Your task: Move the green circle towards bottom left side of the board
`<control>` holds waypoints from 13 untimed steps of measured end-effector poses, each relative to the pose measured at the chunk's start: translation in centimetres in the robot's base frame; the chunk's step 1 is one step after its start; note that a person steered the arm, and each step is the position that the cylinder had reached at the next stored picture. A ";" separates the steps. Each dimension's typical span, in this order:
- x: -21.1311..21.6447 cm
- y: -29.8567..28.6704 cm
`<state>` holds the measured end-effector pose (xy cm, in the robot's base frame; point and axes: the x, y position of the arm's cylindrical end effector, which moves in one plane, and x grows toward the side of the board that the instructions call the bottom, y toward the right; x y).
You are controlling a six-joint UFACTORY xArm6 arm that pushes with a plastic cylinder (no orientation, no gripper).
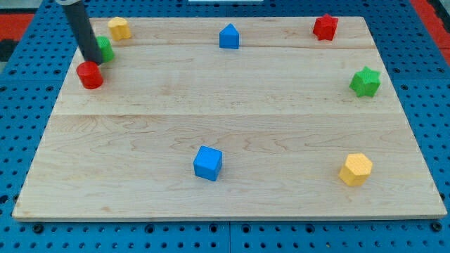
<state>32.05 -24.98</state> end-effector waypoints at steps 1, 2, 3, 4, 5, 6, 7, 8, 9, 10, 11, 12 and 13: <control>0.0 -1.2; -2.7 -3.0; -4.7 -0.7; -3.2 3.6; 1.4 4.5; -0.2 5.8; -1.9 4.2; -4.7 3.5; -5.7 7.5; -2.8 8.9; -0.3 10.9; -2.5 11.7; -1.3 14.9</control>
<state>30.72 -10.03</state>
